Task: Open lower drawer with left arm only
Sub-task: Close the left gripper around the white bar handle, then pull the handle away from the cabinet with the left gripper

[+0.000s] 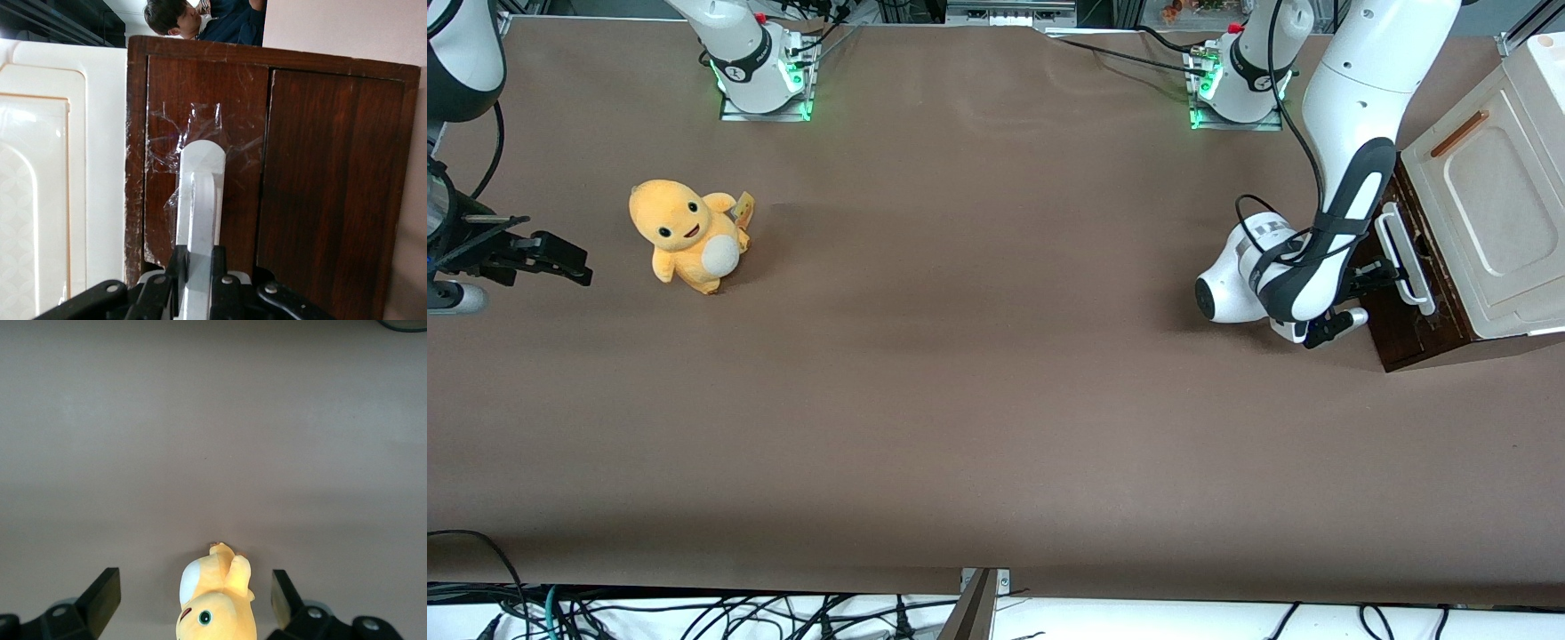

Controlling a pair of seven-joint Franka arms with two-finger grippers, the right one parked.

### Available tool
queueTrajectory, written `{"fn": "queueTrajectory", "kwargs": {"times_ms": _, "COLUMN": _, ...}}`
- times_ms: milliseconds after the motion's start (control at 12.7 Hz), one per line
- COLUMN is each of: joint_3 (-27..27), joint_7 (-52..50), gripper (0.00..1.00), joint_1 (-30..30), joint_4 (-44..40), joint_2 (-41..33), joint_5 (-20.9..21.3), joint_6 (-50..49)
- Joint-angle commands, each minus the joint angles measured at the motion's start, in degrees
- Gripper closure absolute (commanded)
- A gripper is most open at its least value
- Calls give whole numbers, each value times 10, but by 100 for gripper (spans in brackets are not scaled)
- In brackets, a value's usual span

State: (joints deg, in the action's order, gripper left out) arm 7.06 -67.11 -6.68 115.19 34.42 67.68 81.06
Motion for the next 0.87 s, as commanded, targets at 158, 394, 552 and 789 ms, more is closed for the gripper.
{"fn": "queueTrajectory", "kwargs": {"times_ms": 158, "joint_3": 7, "joint_7": 0, "gripper": 81, "joint_1": -5, "joint_4": -9, "joint_2": 2, "joint_5": -4, "joint_6": -6}}
{"fn": "queueTrajectory", "kwargs": {"times_ms": 394, "joint_3": 16, "joint_7": -1, "gripper": 81, "joint_1": -6, "joint_4": -9, "joint_2": 2, "joint_5": -7, "joint_6": -9}}
{"fn": "queueTrajectory", "kwargs": {"times_ms": 552, "joint_3": 16, "joint_7": -1, "gripper": 81, "joint_1": -14, "joint_4": -9, "joint_2": 2, "joint_5": -18, "joint_6": -10}}
{"fn": "queueTrajectory", "kwargs": {"times_ms": 789, "joint_3": 28, "joint_7": 4, "gripper": 81, "joint_1": -13, "joint_4": -10, "joint_2": 2, "joint_5": -18, "joint_6": -21}}
